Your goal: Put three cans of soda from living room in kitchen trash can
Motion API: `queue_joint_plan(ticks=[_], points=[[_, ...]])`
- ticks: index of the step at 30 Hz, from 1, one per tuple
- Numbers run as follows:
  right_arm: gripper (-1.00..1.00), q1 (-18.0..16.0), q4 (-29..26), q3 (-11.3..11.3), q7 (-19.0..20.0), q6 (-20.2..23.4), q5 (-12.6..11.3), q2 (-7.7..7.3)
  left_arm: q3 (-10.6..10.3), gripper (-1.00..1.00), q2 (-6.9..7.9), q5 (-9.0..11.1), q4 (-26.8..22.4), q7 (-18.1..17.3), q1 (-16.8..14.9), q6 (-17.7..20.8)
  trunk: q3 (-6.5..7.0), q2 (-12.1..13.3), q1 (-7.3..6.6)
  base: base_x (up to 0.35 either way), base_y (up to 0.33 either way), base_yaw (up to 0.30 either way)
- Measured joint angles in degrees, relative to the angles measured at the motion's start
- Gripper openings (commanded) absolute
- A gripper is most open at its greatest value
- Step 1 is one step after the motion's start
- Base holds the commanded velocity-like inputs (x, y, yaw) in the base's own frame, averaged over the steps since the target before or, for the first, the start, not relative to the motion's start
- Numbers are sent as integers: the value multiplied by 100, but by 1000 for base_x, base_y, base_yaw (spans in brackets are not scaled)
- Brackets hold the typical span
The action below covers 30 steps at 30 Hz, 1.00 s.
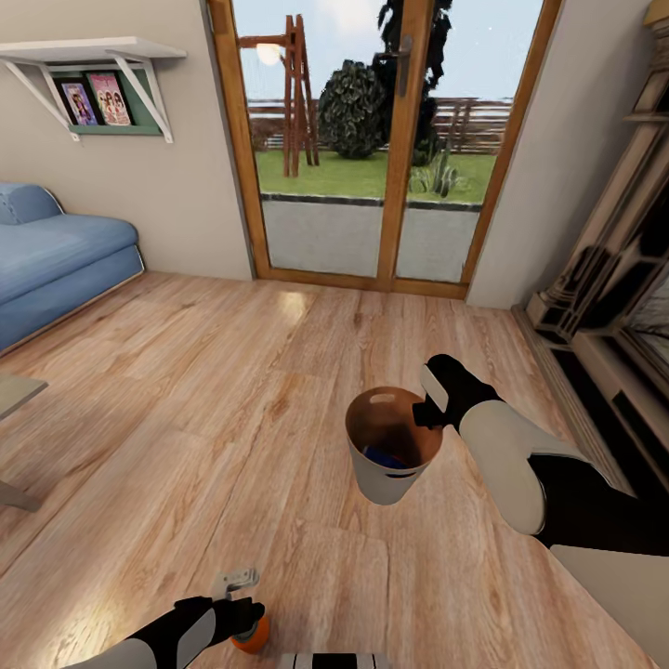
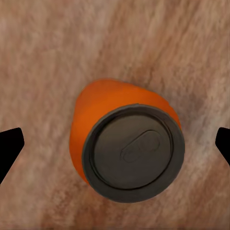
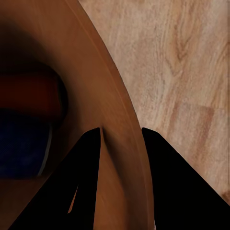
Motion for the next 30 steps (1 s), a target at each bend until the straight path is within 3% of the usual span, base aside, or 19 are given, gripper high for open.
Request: queue_joint_plan(ticks=[30], points=[[-100,0,-3,-3,1,0,-16,0,-10,100,-13,-42,-7,-9,3,-243,-133,-8,15,0,0,0]])
